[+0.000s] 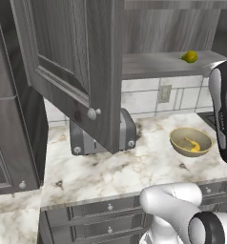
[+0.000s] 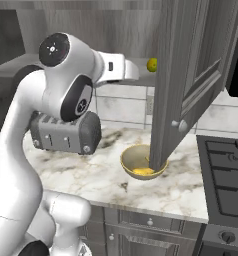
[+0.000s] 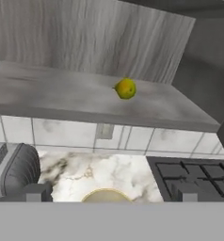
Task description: Open the cabinet. Pick the banana and pear from the cabinet and place them into the bowl. Then close the cabinet.
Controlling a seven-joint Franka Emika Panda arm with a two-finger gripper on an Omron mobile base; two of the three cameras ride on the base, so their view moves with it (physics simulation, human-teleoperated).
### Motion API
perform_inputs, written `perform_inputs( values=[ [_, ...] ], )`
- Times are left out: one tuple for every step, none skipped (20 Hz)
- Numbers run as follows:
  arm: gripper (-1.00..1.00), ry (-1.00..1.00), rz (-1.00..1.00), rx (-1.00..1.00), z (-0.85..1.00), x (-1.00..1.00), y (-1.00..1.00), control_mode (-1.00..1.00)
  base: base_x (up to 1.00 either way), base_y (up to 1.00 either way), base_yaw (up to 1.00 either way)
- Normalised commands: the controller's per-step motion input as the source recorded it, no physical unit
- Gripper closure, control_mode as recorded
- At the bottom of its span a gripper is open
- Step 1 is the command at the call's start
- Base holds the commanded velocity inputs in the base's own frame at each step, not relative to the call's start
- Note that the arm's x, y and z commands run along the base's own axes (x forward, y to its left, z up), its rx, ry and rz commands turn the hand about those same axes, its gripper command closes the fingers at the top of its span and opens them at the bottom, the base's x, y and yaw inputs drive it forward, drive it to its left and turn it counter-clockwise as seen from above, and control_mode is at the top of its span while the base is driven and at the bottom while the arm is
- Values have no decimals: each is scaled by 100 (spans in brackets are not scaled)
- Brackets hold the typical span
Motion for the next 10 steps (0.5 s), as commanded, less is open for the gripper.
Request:
perform_inputs(
  values=[
    [-100, 1, 5, 0, 0, 61, -41, -100, 0, 0, 0],
    [-100, 2, 4, 0, 0, 67, -41, -100, 0, 0, 0],
    [-100, 5, 4, 0, 0, 76, -41, -100, 0, 0, 0],
    [-100, 7, 3, 0, 0, 82, -40, -100, 0, 0, 0],
    [-100, 8, 0, 0, 0, 89, -36, -100, 0, 0, 0],
    [-100, 10, 0, 0, 0, 95, -34, -100, 0, 0, 0],
    [-100, 9, 0, 0, 0, 99, -31, -100, 0, 0, 0],
    [-100, 10, 0, 0, 0, 100, -31, -100, 0, 0, 0],
    [-100, 10, 0, 0, 0, 100, -30, -100, 0, 0, 0],
    [-100, 10, 0, 0, 0, 100, -29, -100, 0, 0, 0]
  ],
)
